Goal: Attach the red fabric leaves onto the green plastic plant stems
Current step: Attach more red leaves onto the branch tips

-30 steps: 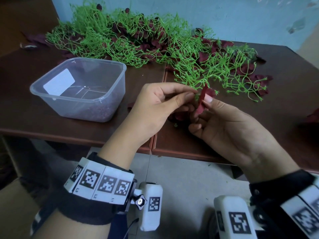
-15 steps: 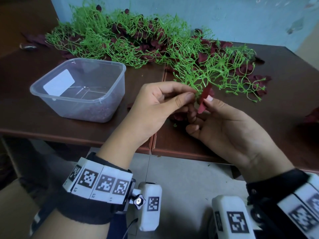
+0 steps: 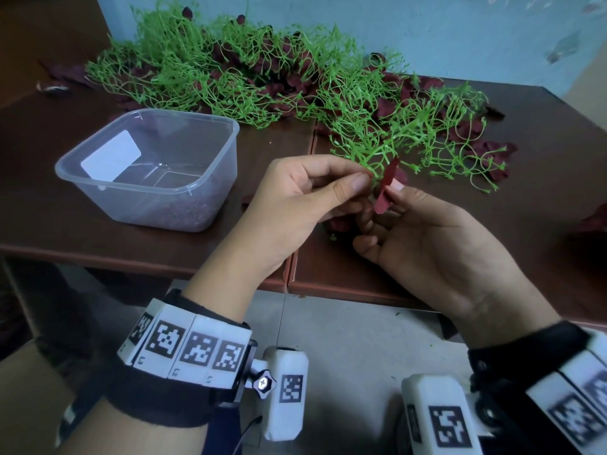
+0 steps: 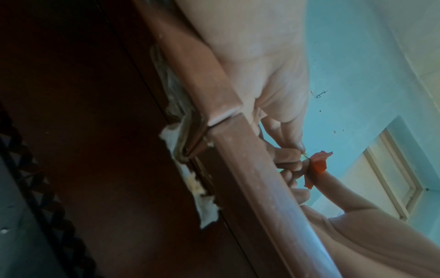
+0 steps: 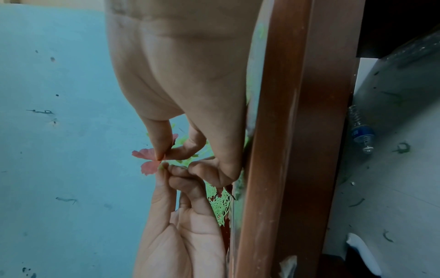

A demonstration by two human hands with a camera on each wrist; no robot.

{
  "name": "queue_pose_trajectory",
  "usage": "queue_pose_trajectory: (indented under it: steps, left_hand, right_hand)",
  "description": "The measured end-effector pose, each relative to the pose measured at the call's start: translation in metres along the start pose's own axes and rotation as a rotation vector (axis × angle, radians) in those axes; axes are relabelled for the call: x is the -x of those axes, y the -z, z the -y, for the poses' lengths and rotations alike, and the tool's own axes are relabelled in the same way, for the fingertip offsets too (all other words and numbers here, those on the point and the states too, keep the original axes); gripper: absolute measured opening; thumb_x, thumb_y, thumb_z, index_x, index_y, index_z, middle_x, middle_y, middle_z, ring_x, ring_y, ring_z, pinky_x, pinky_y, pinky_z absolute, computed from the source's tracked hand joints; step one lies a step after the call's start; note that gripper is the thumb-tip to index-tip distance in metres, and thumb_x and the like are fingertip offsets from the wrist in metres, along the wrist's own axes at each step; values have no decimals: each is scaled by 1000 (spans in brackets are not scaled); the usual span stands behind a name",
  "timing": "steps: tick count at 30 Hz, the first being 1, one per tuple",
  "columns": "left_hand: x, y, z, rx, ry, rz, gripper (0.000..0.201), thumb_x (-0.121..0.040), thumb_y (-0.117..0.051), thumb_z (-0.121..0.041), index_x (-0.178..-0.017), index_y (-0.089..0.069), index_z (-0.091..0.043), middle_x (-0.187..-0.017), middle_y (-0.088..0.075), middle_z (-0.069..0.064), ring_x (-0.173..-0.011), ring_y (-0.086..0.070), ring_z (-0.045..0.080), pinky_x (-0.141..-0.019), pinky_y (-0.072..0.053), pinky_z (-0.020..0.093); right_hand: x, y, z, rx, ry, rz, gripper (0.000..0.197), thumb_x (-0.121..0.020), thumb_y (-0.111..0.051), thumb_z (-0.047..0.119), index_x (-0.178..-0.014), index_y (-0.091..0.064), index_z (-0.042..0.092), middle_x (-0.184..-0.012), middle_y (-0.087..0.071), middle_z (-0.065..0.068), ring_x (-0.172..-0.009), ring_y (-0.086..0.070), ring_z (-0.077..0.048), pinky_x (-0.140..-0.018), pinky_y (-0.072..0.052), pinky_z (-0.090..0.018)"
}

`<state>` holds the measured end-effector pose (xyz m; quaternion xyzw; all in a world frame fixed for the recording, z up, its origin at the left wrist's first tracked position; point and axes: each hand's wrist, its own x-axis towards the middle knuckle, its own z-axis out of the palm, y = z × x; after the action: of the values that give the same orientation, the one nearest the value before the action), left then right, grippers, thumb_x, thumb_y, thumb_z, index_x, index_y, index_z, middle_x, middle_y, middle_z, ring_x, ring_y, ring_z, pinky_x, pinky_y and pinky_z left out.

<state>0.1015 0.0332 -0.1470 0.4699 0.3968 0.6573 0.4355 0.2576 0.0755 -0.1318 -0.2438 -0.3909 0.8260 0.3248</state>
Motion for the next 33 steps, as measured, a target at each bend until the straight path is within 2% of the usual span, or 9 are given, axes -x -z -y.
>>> queue_pose_trajectory:
  steps: [5, 10, 14, 18, 23, 27, 29, 31, 33]
  left_hand:
    - [1, 0, 0, -54, -14, 3, 11, -89, -67, -3, -96, -73, -7, -84, -74, 3, -82, -71, 11, -81, -58, 23]
    - [1, 0, 1, -49, -16, 10, 11, -90, -65, -1, -96, -73, -6, -84, -74, 2, -82, -70, 10, -79, -58, 22]
    - [1, 1, 2, -91, -67, 22, 17, -91, -65, 5, -101, -74, -5, -94, -75, 14, -88, -72, 15, -81, -58, 24]
    - [0, 1, 3, -125, -98, 4, 21, -91, -64, 7, -108, -72, -3, -97, -73, 19, -88, -71, 15, -80, -58, 24]
    - [-2, 4, 5, -179, -115, 15, 18, -92, -65, 6, -105, -73, -3, -98, -74, 16, -90, -69, 13, -82, -56, 23]
    - [-1, 5, 4, -221, -133, 63, 16, -93, -65, 3, -98, -73, -10, -90, -73, -1, -89, -67, 9, -83, -54, 21]
    - [-1, 6, 4, -242, -153, 71, 15, -92, -66, 2, -98, -73, -10, -89, -72, -2, -89, -66, 10, -83, -52, 21]
    - [-1, 6, 4, -264, -177, 69, 17, -92, -66, 4, -100, -73, -9, -89, -71, 2, -89, -65, 10, -82, -51, 20]
    - [-1, 7, 5, -285, -205, 71, 17, -91, -66, 5, -103, -73, -5, -90, -70, 7, -90, -65, 11, -82, -51, 21]
  right_hand:
    - [0, 0, -1, 20, 7, -17, 12, -86, -58, 22, -93, -63, 13, -79, -59, -2, -71, -54, -11, -59, -42, -23]
    - [1, -2, -1, 21, 18, -39, 13, -85, -59, 22, -93, -64, 13, -78, -59, -2, -69, -54, -11, -60, -40, -24]
    - [1, -4, -3, 64, 70, -61, 26, -84, -62, 22, -103, -64, 5, -82, -59, -6, -68, -57, -11, -61, -40, -26]
    - [2, -5, -4, 90, 97, -65, 26, -84, -61, 20, -101, -64, 1, -88, -56, -14, -66, -64, -12, -62, -40, -28]
    - [2, -5, -5, 76, 86, -72, 13, -85, -60, 19, -88, -64, 6, -72, -61, -4, -66, -60, -12, -63, -43, -29]
    - [2, -3, -2, 12, 35, -60, 11, -82, -63, 19, -87, -64, 9, -76, -59, -4, -69, -56, -13, -66, -43, -29]
    - [1, -3, -2, 19, 31, -57, 16, -81, -63, 19, -91, -64, 7, -79, -61, -6, -71, -56, -13, -66, -44, -29]
    - [0, -3, -4, 39, 42, -69, 27, -82, -64, 18, -104, -63, 2, -82, -63, -9, -73, -57, -14, -66, -46, -29]
    - [-1, -4, -4, 61, 55, -84, 29, -82, -64, 17, -106, -64, 1, -81, -65, -9, -76, -58, -16, -66, -46, -30]
